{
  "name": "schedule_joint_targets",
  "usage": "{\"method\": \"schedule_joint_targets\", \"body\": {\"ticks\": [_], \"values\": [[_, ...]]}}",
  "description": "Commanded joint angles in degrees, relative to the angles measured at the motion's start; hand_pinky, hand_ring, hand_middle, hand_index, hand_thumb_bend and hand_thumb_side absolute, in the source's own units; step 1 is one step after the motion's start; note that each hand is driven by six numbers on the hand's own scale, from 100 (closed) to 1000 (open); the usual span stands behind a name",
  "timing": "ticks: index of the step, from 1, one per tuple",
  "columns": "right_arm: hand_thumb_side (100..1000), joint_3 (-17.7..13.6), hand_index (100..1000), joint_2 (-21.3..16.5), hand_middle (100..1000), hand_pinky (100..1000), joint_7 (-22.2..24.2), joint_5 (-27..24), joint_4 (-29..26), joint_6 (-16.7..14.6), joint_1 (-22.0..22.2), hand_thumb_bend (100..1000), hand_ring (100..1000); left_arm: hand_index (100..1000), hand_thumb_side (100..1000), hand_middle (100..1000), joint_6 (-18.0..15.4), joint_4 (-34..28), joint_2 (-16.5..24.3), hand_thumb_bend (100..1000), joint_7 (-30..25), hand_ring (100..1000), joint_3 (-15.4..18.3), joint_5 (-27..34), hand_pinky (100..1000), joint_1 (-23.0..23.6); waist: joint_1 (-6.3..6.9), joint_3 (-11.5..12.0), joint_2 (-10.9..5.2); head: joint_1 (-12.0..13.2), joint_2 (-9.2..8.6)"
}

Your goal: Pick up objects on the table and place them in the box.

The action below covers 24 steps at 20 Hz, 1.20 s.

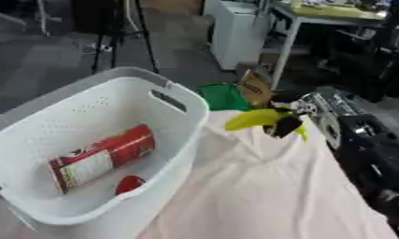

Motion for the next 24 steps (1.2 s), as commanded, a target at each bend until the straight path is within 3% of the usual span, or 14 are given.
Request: {"method": "schedule_joint_targets", "body": {"ticks": [1,20,21,22,24], "values": [[513,-0.4,536,-2.8,385,602,0.3,-0.1,-1.2,-0.2,-1.8,100,545,748,977,603,0.0,-0.8,1.2,100,-0.2,509,0.0,-0.2,636,-0.3,0.01,-0.2,-1.73,0.0,0.42],[504,-0.1,531,-1.8,380,611,2.6,-0.7,-2.8,-1.6,-6.7,100,543,747,976,602,0.1,-0.8,1.8,100,-0.3,508,0.0,-0.5,631,0.5,-1.75,-0.3,-4.35,1.0,1.18],[645,0.1,531,-1.6,382,611,2.9,-0.8,-3.0,-1.8,-7.1,100,543,747,976,603,0.1,-0.8,1.8,100,-0.3,508,0.0,-0.5,630,0.5,-1.82,-0.2,-4.42,1.0,1.27],[504,0.2,531,-1.5,381,611,3.2,-1.0,-3.3,-2.0,-7.5,100,543,747,976,602,0.1,-0.8,1.8,100,-0.3,508,0.0,-0.5,630,0.5,-1.86,-0.2,-4.48,1.0,1.32],[506,0.4,529,-1.2,380,610,3.7,-1.6,-4.0,-2.3,-8.2,100,541,748,976,602,0.1,-0.8,1.8,100,-0.4,508,0.0,-0.5,630,0.6,-1.88,-0.1,-4.57,1.1,1.4]]}}
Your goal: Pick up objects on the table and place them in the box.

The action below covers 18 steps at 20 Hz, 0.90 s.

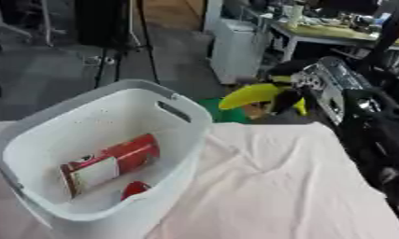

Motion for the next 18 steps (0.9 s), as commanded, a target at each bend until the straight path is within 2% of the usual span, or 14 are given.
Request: {"method": "schedule_joint_targets", "body": {"ticks": [1,9,18], "values": [[506,0.0,529,-1.1,379,610,0.9,-1.2,-2.0,-0.4,-2.0,100,539,747,976,602,0.0,-0.8,1.2,100,-0.3,508,0.0,-0.2,630,-0.4,0.24,0.0,-1.4,0.2,0.46],[511,0.8,524,0.5,376,607,2.4,-4.7,-5.7,-0.8,-5.4,100,530,748,976,603,0.0,-0.8,1.2,100,-0.5,509,-0.2,0.0,630,-0.6,0.05,1.0,-1.39,0.1,0.42],[518,1.8,522,3.5,375,605,2.5,-6.2,-7.6,-0.9,-8.0,100,527,748,976,604,-0.3,-0.8,0.9,100,-0.8,509,-0.6,0.5,631,-1.6,-0.46,3.6,-0.18,-0.7,-0.96]]}}
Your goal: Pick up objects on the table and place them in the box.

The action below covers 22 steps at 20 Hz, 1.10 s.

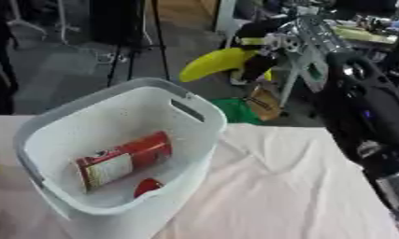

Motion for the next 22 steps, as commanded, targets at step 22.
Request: {"method": "schedule_joint_targets", "body": {"ticks": [22], "values": [[739,4.6,673,4.2,477,692,-1.3,-6.8,-4.2,-1.5,-1.7,100,595,750,977,606,-0.7,-0.8,0.1,100,-0.6,512,-0.5,0.8,633,-2.6,-0.26,2.5,0.64,-0.8,-1.43]]}}
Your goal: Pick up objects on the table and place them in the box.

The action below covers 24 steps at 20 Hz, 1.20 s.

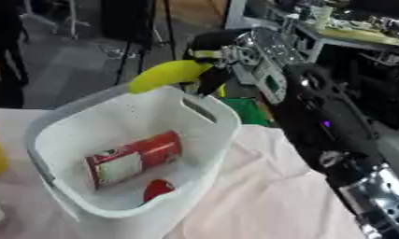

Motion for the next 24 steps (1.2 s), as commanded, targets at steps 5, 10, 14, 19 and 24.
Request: {"method": "schedule_joint_targets", "body": {"ticks": [5,10,14,19,24], "values": [[992,1.7,817,-0.4,645,825,1.2,-4.2,-2.4,-1.7,-0.5,100,763,750,977,606,-0.2,-0.8,0.0,100,-0.1,512,-0.2,0.3,633,-1.1,0.29,0.4,-0.53,-0.1,-0.38],[1000,2.1,929,-0.5,817,904,4.2,-7.5,-2.5,-2.8,-0.2,108,920,750,977,605,-0.2,-0.8,0.0,100,0.0,513,-0.2,0.3,633,-1.2,0.2,0.5,-0.33,0.1,-0.45],[1000,2.0,987,-0.4,892,923,5.4,-8.6,-2.5,-1.7,-0.2,163,956,750,977,606,-0.2,-0.8,0.0,100,0.0,513,-0.1,0.3,634,-1.2,0.13,0.6,-0.11,0.2,-0.41],[1000,1.7,1000,-0.4,1000,977,5.5,-9.5,-2.7,-1.2,-0.2,226,1000,749,977,606,-0.2,-0.8,-0.1,100,0.0,514,-0.2,0.2,634,-1.2,0.08,0.6,0.08,0.2,-0.26],[1000,1.1,1000,-0.1,1000,992,4.7,-13.7,-2.6,-0.5,-0.1,268,1000,749,977,606,-0.2,-0.8,-0.1,100,0.0,514,-0.1,0.2,635,-1.2,0.11,0.7,0.19,0.2,-0.4]]}}
